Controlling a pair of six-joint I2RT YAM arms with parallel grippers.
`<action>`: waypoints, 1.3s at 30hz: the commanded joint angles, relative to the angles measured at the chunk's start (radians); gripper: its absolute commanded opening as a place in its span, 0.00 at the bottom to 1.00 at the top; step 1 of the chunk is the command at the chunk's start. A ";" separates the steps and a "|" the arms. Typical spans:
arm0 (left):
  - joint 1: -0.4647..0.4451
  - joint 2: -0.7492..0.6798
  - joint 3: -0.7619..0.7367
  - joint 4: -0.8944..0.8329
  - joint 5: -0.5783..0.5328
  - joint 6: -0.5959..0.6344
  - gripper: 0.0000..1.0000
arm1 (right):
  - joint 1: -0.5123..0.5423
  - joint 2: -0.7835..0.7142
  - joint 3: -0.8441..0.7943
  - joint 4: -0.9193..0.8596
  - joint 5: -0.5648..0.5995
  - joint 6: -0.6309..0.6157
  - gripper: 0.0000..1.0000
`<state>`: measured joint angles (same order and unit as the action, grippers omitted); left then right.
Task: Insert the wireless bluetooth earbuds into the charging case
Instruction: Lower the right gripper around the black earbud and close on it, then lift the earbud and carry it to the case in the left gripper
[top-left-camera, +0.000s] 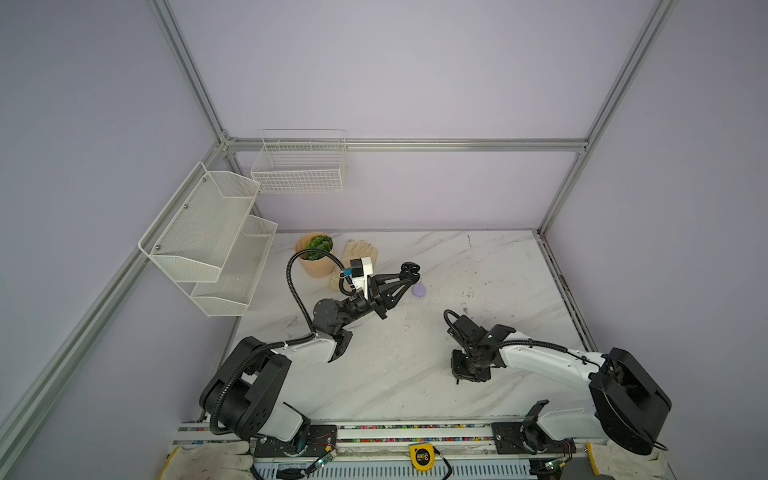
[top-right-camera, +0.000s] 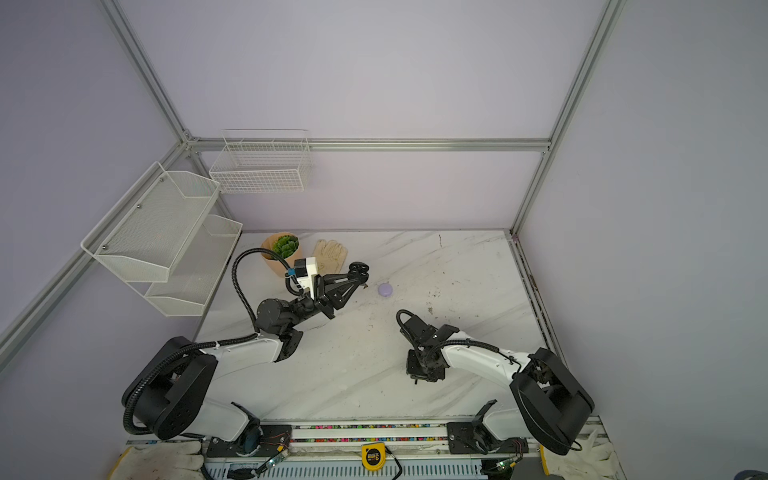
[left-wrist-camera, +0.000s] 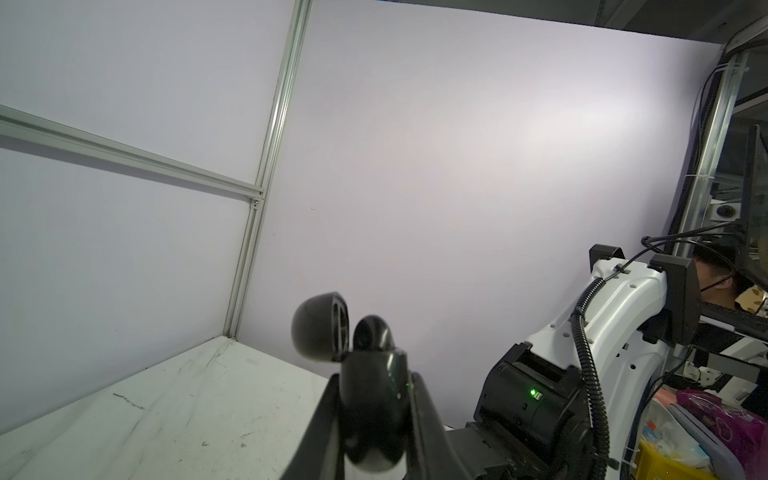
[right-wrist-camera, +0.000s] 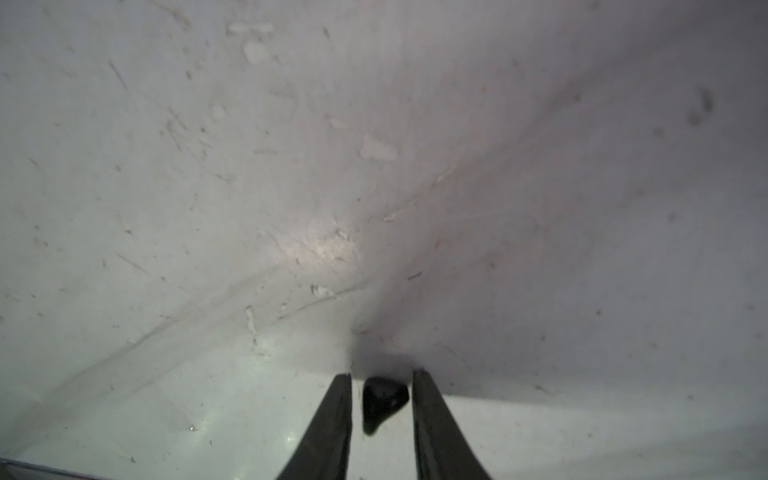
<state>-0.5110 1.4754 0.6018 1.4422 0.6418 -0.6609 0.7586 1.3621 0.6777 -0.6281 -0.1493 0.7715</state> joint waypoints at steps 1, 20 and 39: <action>0.006 -0.007 -0.026 0.060 -0.013 0.014 0.00 | 0.007 0.006 0.002 -0.020 0.025 -0.002 0.27; 0.009 -0.009 -0.027 0.060 -0.011 0.006 0.00 | 0.011 0.049 0.012 -0.025 0.060 -0.028 0.21; 0.019 -0.001 0.000 0.060 -0.055 -0.048 0.00 | 0.008 0.026 0.213 -0.072 0.244 -0.095 0.19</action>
<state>-0.4976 1.4754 0.6018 1.4422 0.6144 -0.6968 0.7650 1.3945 0.8387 -0.6674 0.0124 0.6994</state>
